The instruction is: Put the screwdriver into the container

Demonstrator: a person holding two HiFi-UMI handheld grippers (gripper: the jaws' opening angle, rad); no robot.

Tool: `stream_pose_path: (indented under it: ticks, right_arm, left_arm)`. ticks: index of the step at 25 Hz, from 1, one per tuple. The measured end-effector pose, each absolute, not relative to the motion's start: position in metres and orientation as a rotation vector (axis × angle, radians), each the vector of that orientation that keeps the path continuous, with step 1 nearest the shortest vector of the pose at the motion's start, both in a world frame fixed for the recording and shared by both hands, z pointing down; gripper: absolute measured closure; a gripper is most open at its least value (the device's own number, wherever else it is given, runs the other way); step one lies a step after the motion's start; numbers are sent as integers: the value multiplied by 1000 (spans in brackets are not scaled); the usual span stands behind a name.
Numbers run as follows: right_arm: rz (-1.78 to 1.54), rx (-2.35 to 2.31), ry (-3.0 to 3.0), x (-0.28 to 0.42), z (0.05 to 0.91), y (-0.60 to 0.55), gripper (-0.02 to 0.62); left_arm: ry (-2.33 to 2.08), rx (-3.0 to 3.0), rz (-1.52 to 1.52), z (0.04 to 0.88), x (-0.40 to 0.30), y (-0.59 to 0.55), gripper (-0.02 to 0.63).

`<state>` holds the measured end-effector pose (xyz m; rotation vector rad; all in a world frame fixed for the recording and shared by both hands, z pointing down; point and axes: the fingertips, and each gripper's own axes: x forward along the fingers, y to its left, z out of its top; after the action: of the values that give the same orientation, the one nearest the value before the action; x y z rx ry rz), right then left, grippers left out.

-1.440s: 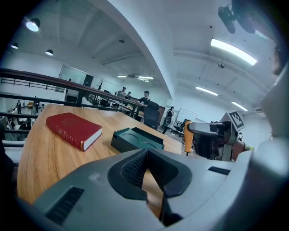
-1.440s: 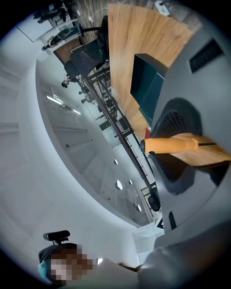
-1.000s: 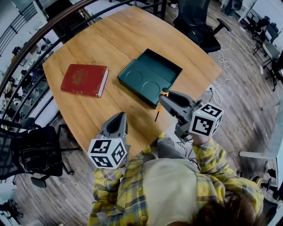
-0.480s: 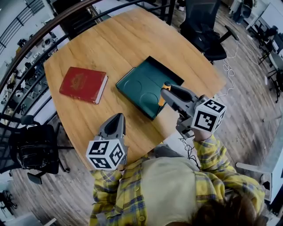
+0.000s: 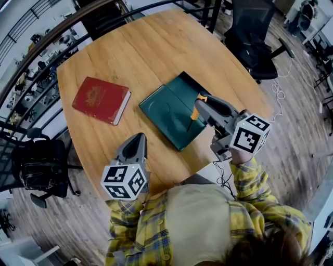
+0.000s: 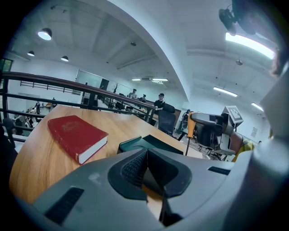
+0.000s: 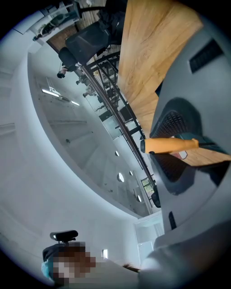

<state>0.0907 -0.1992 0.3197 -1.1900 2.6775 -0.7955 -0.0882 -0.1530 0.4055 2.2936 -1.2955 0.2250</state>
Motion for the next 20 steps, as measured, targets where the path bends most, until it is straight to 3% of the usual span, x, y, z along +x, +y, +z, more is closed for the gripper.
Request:
stream_pose_path:
  ticks: [20]
  right_arm:
    - [-747, -1197, 2749, 120, 329, -259, 433]
  left_arm:
    - [-1403, 2210, 203, 412, -82, -182, 595]
